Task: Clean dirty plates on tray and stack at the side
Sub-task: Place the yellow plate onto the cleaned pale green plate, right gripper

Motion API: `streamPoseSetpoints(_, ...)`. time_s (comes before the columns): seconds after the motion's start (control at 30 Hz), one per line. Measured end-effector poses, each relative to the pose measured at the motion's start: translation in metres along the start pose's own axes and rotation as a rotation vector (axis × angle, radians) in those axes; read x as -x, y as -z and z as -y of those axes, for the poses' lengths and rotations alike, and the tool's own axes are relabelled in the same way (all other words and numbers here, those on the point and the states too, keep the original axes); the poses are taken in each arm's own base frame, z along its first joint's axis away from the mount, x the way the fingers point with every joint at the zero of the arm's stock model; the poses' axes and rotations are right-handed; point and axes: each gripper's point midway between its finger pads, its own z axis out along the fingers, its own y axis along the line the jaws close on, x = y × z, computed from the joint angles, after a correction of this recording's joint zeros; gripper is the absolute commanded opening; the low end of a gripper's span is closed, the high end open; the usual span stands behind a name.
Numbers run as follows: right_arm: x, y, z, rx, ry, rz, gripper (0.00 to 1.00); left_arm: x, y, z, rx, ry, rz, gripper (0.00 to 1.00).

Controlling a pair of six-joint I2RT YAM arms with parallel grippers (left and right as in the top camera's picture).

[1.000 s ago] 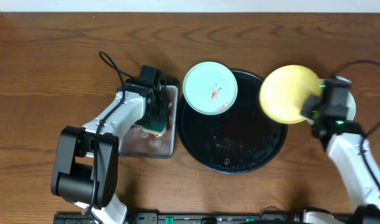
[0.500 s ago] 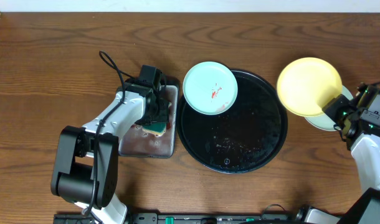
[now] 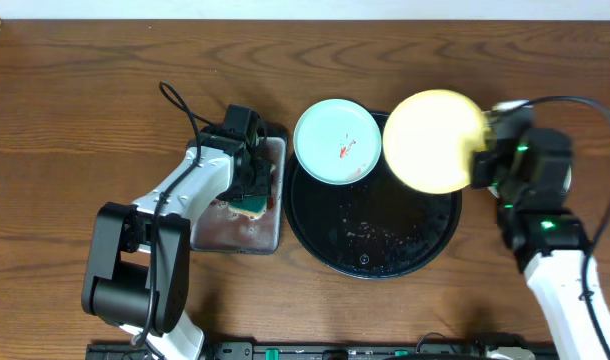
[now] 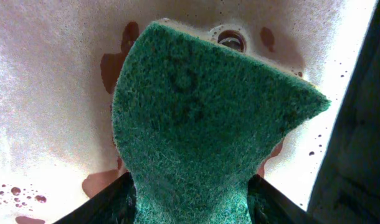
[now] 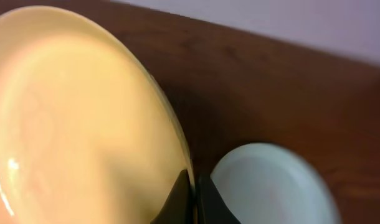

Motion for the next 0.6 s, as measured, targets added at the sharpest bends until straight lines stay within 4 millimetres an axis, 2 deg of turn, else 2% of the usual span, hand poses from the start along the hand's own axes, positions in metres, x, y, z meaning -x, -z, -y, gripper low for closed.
streamPoseSetpoints(0.17, 0.014, 0.011, -0.021, -0.165, 0.253, 0.011, 0.01, 0.0, 0.0, 0.0, 0.0, 0.0, 0.0, 0.57)
streamPoseSetpoints(0.3, 0.045, 0.031, -0.025, -0.356, 0.342, 0.099, 0.01, 0.0, 0.0, 0.0, 0.0, 0.0, 0.0, 0.57)
streamPoseSetpoints(0.4, 0.061, 0.048, -0.034, -0.433, 0.388, 0.153, 0.01, 0.0, 0.0, 0.0, 0.0, 0.0, 0.0, 0.57)
streamPoseSetpoints(0.53, 0.066, 0.06, -0.054, -0.447, 0.496, 0.168, 0.01, 0.0, 0.0, 0.0, 0.0, 0.0, -0.001, 0.57)
streamPoseSetpoints(0.6, 0.067, 0.063, -0.057, -0.456, 0.527, 0.164, 0.01, 0.0, 0.0, 0.0, 0.0, 0.0, -0.001, 0.57)
